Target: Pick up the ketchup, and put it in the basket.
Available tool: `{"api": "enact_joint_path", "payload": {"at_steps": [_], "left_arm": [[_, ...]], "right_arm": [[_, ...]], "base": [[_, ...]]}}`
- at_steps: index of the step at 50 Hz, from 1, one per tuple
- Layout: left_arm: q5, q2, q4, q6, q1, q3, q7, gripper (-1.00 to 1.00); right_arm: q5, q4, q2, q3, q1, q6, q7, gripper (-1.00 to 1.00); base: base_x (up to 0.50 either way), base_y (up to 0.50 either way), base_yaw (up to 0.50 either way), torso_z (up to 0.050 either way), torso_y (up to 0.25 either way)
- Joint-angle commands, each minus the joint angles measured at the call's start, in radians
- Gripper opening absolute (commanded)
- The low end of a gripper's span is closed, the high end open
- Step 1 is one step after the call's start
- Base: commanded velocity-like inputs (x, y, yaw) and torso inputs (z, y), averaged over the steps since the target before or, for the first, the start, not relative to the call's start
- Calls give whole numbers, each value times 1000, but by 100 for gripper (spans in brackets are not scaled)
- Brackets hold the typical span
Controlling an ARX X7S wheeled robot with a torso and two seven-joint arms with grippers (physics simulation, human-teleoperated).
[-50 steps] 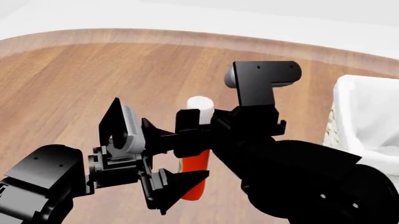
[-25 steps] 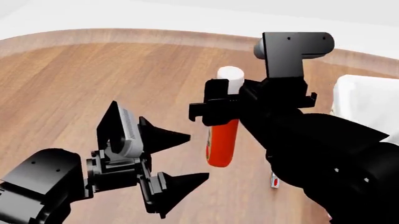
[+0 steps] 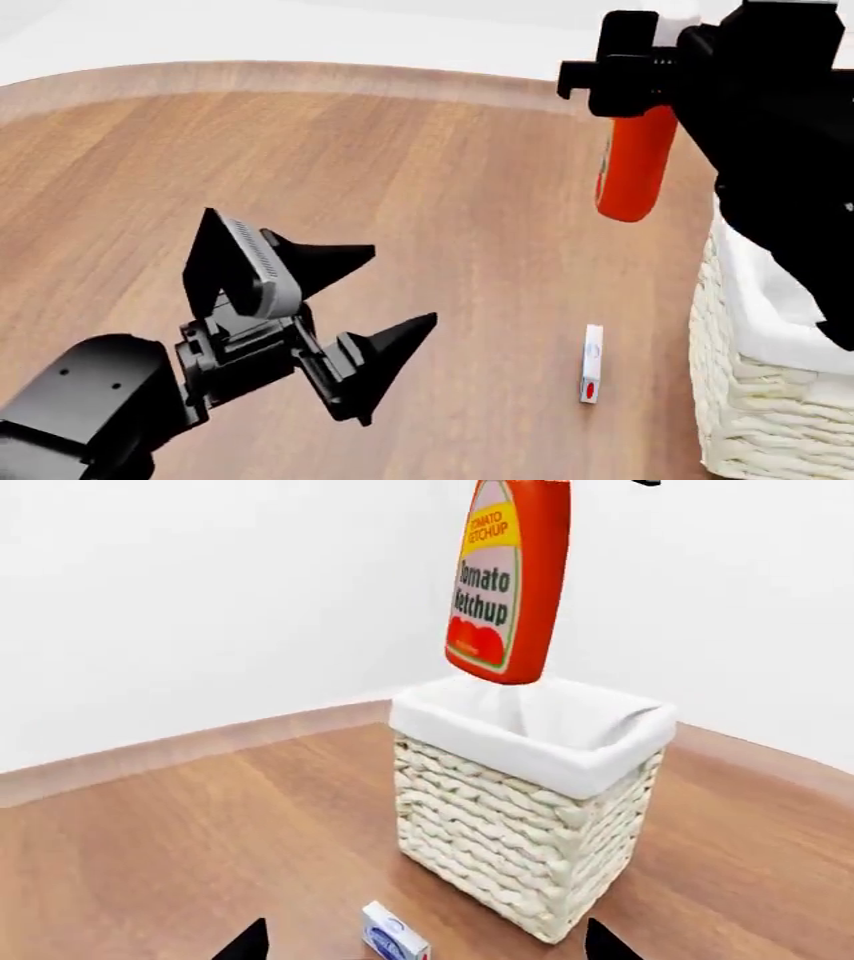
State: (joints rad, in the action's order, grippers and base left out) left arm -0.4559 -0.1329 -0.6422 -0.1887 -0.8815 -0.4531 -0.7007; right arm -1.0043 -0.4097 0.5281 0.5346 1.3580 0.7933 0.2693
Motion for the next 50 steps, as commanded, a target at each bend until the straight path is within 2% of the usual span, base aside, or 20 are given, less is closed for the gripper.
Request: {"api": "enact_joint_path", "payload": {"at_steps": [1, 8, 13, 16, 17, 18, 21, 23, 24, 27, 30, 35, 50], "left_arm": [[24, 37, -62, 94, 11, 50, 148, 100], [83, 55, -123, 209, 24, 46, 227, 100], [117, 58, -128, 219, 33, 43, 313, 100], [116, 64, -155, 224, 30, 53, 346, 100], [161, 70, -187, 270, 24, 47, 418, 100], [139, 73, -192, 249, 21, 58, 408, 100], [189, 77, -242, 320, 12, 51, 487, 100], [169, 83, -271, 300, -4, 67, 496, 100], [191, 91, -325, 358, -17, 68, 535, 100], [225, 108, -451, 447, -54, 57, 582, 100], [264, 101, -442, 518, -27, 38, 643, 100], [290, 64, -287, 472, 41, 25, 723, 100], [244, -5, -21, 349, 143, 28, 736, 100]], "right_arm": [[114, -179, 15, 26, 114, -44, -54, -100], [179, -322, 2, 56, 162, -104, -110, -100], [231, -437, -20, 86, 187, -158, -154, -100], [265, -534, -41, 104, 197, -211, -183, -100], [285, -583, -52, 116, 201, -239, -198, -100], [295, -612, -60, 122, 207, -255, -211, -100], [340, -775, -97, 145, 243, -338, -260, -100], [362, -886, -125, 152, 269, -394, -291, -100], [372, -897, -124, 146, 262, -402, -286, -100], [404, -898, -120, 115, 247, -405, -283, -100], [454, -898, -121, 73, 228, -407, -282, -100], [559, -899, -117, -45, 195, -425, -252, -100], [860, -899, -113, -391, 112, -444, -251, -100]], "base": [[0, 0, 0, 0, 0], [0, 0, 0, 0, 0], [0, 0, 0, 0, 0], [0, 0, 0, 0, 0], [0, 0, 0, 0, 0], [0, 0, 0, 0, 0], [0, 0, 0, 0, 0], [0, 0, 0, 0, 5], [0, 0, 0, 0, 0], [0, 0, 0, 0, 0], [0, 0, 0, 0, 0], [0, 0, 0, 0, 0], [0, 0, 0, 0, 1]]}}
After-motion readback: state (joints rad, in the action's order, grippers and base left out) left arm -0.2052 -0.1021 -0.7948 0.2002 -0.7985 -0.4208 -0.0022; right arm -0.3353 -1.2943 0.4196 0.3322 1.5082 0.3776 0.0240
